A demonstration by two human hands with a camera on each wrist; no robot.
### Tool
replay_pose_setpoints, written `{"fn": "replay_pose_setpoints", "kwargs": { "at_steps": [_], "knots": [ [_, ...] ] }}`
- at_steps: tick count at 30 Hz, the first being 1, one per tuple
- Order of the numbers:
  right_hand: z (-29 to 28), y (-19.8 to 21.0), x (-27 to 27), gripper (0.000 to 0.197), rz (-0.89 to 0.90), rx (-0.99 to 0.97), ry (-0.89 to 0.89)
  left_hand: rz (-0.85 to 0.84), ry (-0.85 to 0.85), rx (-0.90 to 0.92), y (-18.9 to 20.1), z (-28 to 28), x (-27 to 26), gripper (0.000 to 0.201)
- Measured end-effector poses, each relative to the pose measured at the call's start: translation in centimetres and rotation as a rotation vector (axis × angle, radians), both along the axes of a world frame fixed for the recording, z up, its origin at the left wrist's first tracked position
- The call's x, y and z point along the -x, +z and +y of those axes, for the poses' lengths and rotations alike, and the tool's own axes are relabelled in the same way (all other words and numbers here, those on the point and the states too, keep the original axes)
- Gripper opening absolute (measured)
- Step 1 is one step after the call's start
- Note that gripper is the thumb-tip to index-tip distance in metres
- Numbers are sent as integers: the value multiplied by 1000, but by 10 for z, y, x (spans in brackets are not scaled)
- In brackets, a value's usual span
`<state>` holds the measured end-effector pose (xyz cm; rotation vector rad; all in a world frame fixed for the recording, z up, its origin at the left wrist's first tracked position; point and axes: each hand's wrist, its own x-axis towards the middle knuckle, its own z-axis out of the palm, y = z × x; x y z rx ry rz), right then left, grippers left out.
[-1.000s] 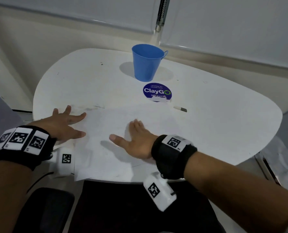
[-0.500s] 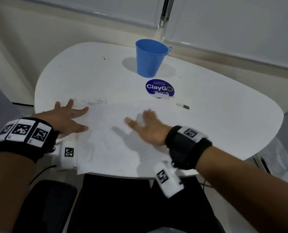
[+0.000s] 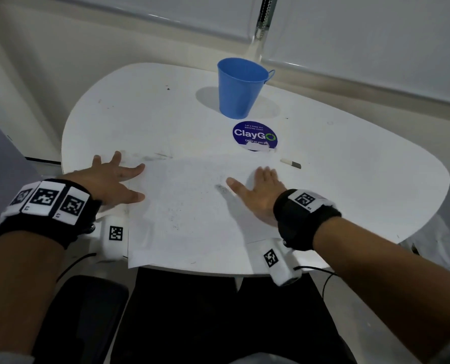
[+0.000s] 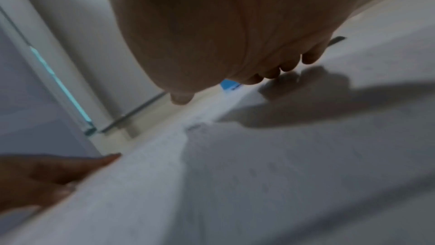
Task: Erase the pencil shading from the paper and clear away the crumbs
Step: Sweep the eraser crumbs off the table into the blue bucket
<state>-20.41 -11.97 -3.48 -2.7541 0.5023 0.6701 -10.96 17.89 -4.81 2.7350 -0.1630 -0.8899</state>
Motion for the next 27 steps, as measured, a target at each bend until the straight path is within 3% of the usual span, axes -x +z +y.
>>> {"fn": "replay_pose_setpoints", "kwargs": {
  "at_steps": [2, 6, 9, 12, 14, 18, 20, 24, 27],
  "knots": [
    [13, -2, 6, 110, 18, 29, 63, 3, 4, 5, 1, 0, 0, 83],
    [69, 10, 19, 106, 73, -245, 274, -3, -7, -22, 0, 2, -2, 82],
    [37, 16, 19, 104, 5, -229, 148, 2, -2, -5, 1, 0, -1, 83],
    [-6, 4, 28, 108, 23, -31, -14, -5, -5, -11, 5, -2, 2, 82],
    [6, -3, 35, 111, 14, 8, 24, -4, -3, -12, 6, -4, 3, 82],
    [72, 1, 42, 107, 47, -242, 234, -6, -2, -21, 7, -3, 3, 81],
    [65, 8, 44, 106, -2, -263, 197, -7, -2, -15, 8, -4, 5, 81],
    [-4, 0, 56, 108, -10, -45, -44, -7, 1, -23, 9, -5, 6, 79],
    [13, -4, 59, 109, 17, -15, 20, -12, -4, -43, 11, -7, 7, 79]
  ]
}}
